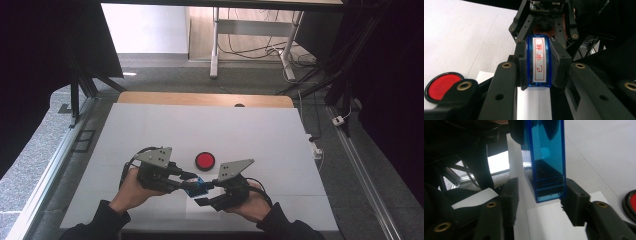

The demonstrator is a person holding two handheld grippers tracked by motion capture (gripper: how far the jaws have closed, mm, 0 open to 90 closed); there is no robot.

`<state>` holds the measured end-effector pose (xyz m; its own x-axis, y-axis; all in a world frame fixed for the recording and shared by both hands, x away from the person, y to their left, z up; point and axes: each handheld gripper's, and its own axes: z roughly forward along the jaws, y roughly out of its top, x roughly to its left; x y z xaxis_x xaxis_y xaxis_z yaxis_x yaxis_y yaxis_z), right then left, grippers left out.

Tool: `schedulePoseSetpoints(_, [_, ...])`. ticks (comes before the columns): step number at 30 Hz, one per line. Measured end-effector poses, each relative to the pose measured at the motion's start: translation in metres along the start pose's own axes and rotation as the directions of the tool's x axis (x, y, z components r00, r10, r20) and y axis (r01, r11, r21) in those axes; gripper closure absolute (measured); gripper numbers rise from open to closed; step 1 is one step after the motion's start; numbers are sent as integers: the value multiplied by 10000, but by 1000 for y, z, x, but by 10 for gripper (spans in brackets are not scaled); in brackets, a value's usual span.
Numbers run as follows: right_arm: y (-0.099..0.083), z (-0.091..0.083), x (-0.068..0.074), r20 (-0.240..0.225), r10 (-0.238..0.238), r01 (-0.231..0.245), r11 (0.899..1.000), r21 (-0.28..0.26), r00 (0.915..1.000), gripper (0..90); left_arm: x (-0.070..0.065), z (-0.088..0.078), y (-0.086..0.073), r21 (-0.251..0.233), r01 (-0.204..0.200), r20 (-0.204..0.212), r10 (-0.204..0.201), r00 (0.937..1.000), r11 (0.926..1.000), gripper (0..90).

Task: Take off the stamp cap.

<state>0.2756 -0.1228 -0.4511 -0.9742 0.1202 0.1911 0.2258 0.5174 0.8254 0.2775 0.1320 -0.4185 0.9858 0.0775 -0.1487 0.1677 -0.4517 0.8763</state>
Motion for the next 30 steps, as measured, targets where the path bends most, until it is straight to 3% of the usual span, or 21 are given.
schedulePoseSetpoints(15, [2,-1,-1,-581,-197,187,9997,-180,9981,680,-3,-1,0,-295,-615,329,625,9975,9977,704])
schedulePoseSetpoints(19, [1,-1,-2,-795,-38,27,9999,-141,9968,688,-3,-1,0,-376,-631,337,644,9974,9973,705])
schedulePoseSetpoints(22, [1,-2,-4,-1078,502,-529,9984,-222,9929,692,-5,-3,1,-432,-708,217,717,9972,9966,706])
schedulePoseSetpoints(26, [0,-1,-6,-1247,793,-816,9966,-136,9890,693,-8,-2,2,-169,-988,6,988,9951,9950,706])
schedulePoseSetpoints(30, [1,-1,-5,-1008,461,-448,9989,150,9938,694,-8,0,2,116,-1101,-16,1101,9939,9939,707])
